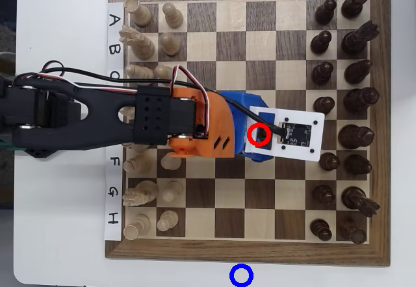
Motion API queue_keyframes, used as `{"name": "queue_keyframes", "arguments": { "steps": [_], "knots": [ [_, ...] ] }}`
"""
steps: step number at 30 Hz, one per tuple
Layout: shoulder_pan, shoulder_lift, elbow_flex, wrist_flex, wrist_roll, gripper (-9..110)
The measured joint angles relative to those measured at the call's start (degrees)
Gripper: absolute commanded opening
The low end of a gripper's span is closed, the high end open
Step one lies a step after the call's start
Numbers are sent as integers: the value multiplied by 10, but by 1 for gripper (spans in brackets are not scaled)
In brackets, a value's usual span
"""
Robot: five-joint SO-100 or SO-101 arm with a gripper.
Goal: Move the piece to destination
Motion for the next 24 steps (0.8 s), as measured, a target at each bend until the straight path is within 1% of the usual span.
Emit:
{"name": "queue_keyframes", "arguments": {
  "steps": [17,24],
  "knots": [
    [-9,0,0,11,0,15],
    [-9,-8,-1,11,0,10]
  ]
}}
